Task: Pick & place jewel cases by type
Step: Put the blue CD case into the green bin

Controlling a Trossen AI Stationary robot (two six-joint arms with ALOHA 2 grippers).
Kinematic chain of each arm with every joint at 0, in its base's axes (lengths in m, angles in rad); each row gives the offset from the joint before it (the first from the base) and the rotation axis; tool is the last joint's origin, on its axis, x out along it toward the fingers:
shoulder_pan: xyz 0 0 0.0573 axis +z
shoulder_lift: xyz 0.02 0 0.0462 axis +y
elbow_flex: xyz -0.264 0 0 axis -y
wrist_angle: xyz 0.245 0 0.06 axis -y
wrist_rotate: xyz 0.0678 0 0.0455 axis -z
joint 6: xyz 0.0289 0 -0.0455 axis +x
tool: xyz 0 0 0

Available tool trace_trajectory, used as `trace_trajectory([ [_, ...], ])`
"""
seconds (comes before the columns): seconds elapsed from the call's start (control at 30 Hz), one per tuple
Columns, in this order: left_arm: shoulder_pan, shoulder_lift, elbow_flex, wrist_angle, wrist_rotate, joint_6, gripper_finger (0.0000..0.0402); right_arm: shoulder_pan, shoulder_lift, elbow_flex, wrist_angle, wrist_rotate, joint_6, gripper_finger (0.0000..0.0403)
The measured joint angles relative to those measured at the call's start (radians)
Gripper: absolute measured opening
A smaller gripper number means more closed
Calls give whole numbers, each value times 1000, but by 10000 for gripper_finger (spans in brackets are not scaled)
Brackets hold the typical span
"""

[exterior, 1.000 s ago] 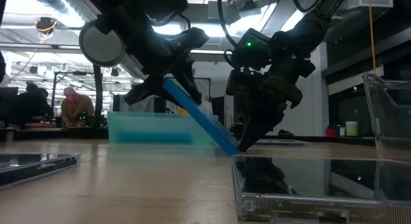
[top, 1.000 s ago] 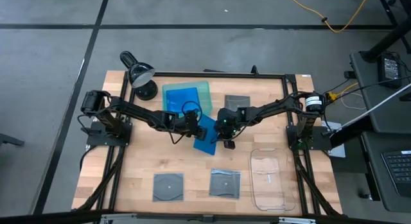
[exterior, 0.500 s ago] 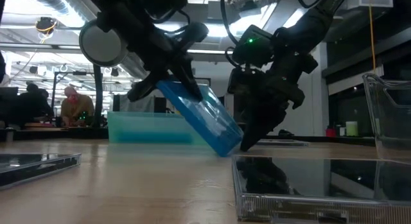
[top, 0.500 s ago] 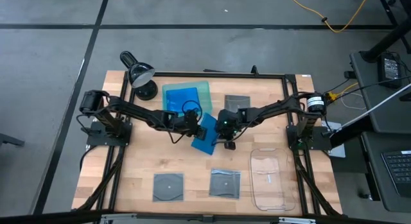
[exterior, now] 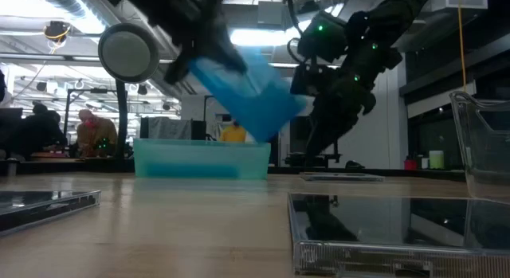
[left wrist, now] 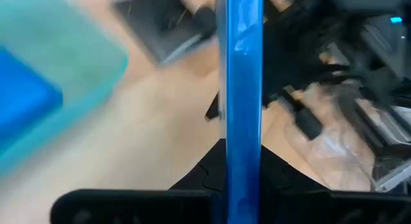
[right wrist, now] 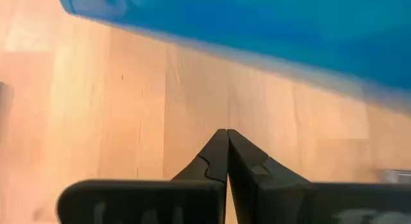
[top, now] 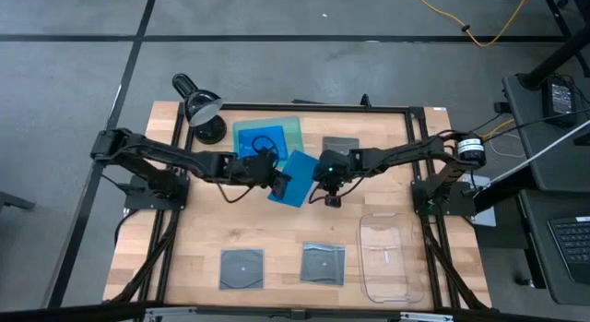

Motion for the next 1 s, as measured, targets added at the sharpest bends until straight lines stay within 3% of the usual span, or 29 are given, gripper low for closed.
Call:
trace_trajectory([
  [0.5,-62,-304,0,-9,-265,532,24,-4,-213,2,9,103,1,10],
  [0.7,-114,-363,1,39,-283,815,24,-13,-292,2,27,128,20,10],
  [1.0,-174,-405,1,78,-367,1057,24,-12,-360,2,48,128,23,10],
])
